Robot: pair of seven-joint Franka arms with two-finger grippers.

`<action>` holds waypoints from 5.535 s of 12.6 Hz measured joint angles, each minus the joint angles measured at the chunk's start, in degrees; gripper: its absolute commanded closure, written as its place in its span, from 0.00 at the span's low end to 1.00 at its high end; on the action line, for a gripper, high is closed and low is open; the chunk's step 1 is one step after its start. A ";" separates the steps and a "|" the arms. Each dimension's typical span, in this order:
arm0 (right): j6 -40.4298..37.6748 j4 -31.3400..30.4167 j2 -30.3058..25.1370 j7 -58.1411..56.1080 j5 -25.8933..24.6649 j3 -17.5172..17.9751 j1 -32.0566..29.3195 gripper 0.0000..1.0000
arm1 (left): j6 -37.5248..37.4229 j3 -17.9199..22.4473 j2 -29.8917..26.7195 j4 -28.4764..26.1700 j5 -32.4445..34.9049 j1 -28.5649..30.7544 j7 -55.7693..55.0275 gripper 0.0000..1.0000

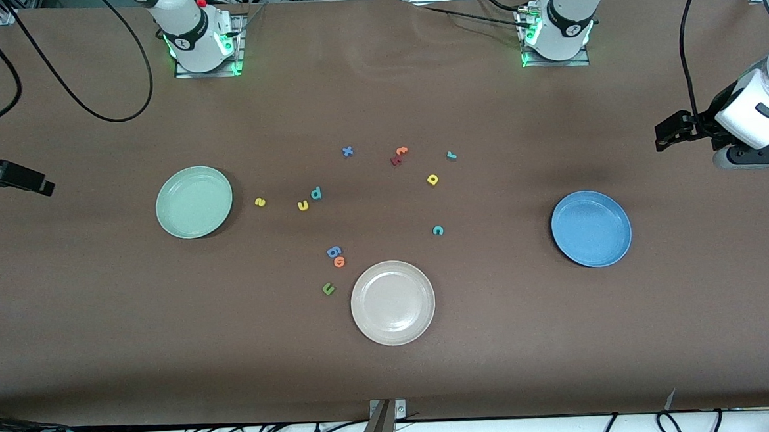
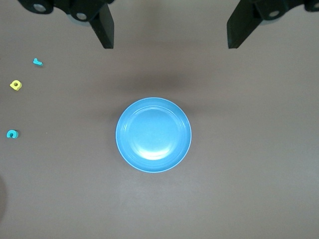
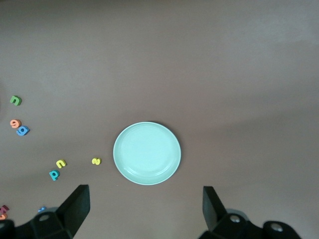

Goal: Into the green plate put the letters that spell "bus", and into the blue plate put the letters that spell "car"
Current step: 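Move the right gripper toward the letters while the left gripper follows, then grasp the yellow n with the right gripper while the left gripper grasps the teal c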

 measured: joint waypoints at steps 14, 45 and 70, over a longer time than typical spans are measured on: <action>10.32 -10.31 2.82 18.98 0.21 0.31 17.77 0.01 | -1.97 -0.70 2.46 -0.16 -0.11 -0.26 -0.03 0.00; 69.43 -43.55 16.85 33.55 1.69 9.37 27.89 0.51 | 35.01 -15.46 31.43 -3.45 5.07 -14.95 -37.29 0.00; 69.38 -43.56 16.27 35.02 1.70 9.66 27.88 0.86 | 37.54 -13.01 43.22 6.58 5.07 -20.73 -41.60 0.29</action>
